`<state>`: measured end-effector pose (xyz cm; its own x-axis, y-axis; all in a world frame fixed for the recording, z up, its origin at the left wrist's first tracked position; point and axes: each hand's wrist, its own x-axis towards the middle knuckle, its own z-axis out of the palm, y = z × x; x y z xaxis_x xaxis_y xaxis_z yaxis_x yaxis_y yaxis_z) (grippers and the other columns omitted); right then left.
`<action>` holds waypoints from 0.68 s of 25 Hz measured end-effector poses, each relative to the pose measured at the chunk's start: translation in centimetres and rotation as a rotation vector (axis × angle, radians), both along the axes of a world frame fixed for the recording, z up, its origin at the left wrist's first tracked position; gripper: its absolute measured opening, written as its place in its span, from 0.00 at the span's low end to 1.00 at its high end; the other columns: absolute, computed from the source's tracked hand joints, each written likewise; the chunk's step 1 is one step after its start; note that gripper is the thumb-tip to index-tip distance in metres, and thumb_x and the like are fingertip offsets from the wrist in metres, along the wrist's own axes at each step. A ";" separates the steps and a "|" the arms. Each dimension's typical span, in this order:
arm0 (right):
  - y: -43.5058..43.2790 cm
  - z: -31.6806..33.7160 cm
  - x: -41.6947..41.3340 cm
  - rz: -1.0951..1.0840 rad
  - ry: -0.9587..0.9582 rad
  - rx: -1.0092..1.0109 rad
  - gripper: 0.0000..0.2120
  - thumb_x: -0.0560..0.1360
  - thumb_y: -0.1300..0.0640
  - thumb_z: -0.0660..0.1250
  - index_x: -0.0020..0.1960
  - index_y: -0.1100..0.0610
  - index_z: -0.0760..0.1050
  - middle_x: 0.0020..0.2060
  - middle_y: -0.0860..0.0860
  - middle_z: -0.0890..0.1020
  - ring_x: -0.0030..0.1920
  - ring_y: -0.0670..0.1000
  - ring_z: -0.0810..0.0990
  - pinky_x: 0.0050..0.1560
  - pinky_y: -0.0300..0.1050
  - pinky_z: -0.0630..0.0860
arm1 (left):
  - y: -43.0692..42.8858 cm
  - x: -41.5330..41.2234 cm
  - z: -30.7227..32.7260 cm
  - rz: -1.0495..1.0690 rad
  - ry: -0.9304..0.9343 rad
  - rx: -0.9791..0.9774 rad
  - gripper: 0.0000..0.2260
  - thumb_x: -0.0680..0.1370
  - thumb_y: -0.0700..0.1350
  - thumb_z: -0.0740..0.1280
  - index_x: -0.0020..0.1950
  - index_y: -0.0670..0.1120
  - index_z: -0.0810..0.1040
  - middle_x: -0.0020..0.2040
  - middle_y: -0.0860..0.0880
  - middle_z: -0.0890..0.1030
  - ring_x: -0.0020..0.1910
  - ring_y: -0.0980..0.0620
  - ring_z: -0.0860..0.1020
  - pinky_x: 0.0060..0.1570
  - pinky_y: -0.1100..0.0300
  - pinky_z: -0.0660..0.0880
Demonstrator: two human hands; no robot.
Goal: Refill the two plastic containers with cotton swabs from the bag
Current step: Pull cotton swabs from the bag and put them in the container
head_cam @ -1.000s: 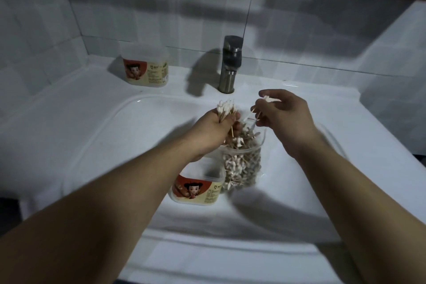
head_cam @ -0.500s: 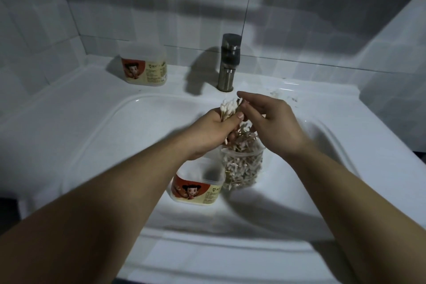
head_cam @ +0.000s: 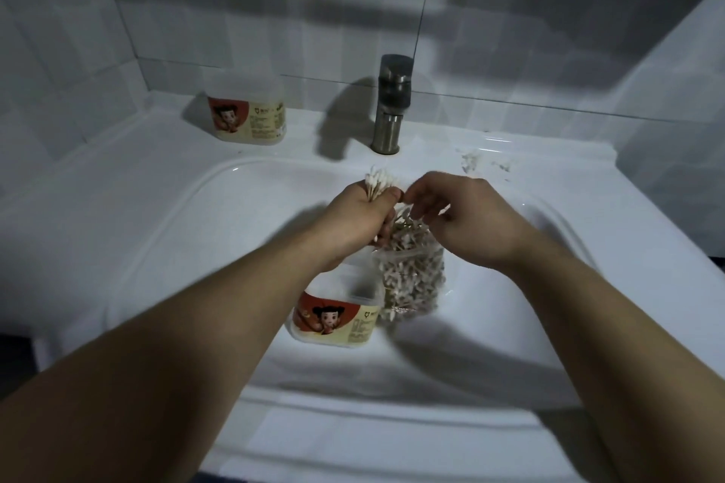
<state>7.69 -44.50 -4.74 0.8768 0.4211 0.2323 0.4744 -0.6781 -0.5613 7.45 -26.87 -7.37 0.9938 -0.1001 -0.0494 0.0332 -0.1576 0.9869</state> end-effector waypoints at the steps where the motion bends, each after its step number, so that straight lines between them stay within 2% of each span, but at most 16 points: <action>1: 0.0 0.0 0.0 0.023 0.036 -0.078 0.22 0.73 0.68 0.64 0.56 0.45 0.81 0.47 0.42 0.84 0.47 0.42 0.82 0.47 0.35 0.76 | 0.0 0.1 -0.1 0.017 0.005 -0.003 0.10 0.86 0.46 0.60 0.47 0.45 0.75 0.30 0.51 0.73 0.28 0.52 0.71 0.31 0.60 0.70; 4: 0.1 -0.2 -0.3 0.087 0.112 -0.282 0.19 0.75 0.55 0.71 0.65 0.45 0.80 0.56 0.42 0.83 0.54 0.44 0.80 0.58 0.40 0.76 | 0.1 0.4 -0.2 0.073 0.020 -0.042 0.08 0.85 0.45 0.61 0.52 0.46 0.78 0.30 0.53 0.73 0.30 0.52 0.71 0.37 0.56 0.71; 6: 0.2 -0.4 -0.2 0.111 0.084 -0.307 0.15 0.75 0.49 0.72 0.62 0.44 0.82 0.52 0.42 0.85 0.50 0.44 0.81 0.55 0.41 0.76 | 0.2 0.4 -0.2 0.083 0.028 -0.056 0.08 0.85 0.45 0.61 0.53 0.45 0.78 0.32 0.52 0.72 0.30 0.52 0.72 0.37 0.55 0.71; 8: 0.3 -0.5 0.0 0.096 0.056 -0.337 0.09 0.75 0.50 0.72 0.55 0.48 0.84 0.44 0.47 0.85 0.45 0.48 0.81 0.49 0.43 0.77 | 0.1 0.2 0.0 0.076 0.027 -0.055 0.07 0.85 0.45 0.61 0.52 0.46 0.78 0.33 0.51 0.72 0.30 0.52 0.72 0.36 0.56 0.72; 10: 0.2 -0.7 0.2 0.046 0.038 -0.348 0.07 0.75 0.52 0.71 0.51 0.53 0.85 0.41 0.50 0.84 0.43 0.51 0.81 0.45 0.43 0.76 | 0.0 0.1 0.1 0.064 0.024 -0.056 0.07 0.85 0.45 0.61 0.52 0.46 0.77 0.33 0.51 0.72 0.30 0.53 0.72 0.34 0.58 0.72; 14: 0.1 -0.4 0.0 0.030 0.024 -0.259 0.04 0.76 0.55 0.72 0.48 0.50 0.86 0.36 0.45 0.84 0.38 0.42 0.80 0.37 0.33 0.72 | -0.1 -0.2 0.3 0.034 0.015 -0.046 0.08 0.85 0.45 0.60 0.52 0.45 0.77 0.32 0.51 0.74 0.29 0.52 0.72 0.32 0.60 0.72; 16: 0.1 -0.3 0.0 0.021 0.014 -0.206 0.04 0.78 0.53 0.72 0.48 0.50 0.86 0.34 0.45 0.83 0.35 0.41 0.80 0.35 0.33 0.72 | -0.1 -0.2 0.3 0.036 0.010 -0.039 0.08 0.86 0.45 0.60 0.52 0.46 0.77 0.31 0.52 0.76 0.29 0.53 0.73 0.32 0.60 0.73; 17: 0.1 -0.3 0.0 0.003 0.007 -0.189 0.05 0.78 0.52 0.71 0.48 0.52 0.85 0.35 0.47 0.84 0.36 0.44 0.81 0.37 0.36 0.74 | -0.1 -0.2 0.3 0.039 0.007 -0.041 0.09 0.86 0.45 0.60 0.51 0.46 0.77 0.31 0.53 0.77 0.30 0.53 0.74 0.32 0.60 0.73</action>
<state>7.69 -44.36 -5.04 0.8768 0.4593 0.1425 0.4730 -0.7706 -0.4271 7.28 -26.98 -7.05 0.9966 -0.0635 -0.0530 0.0454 -0.1159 0.9922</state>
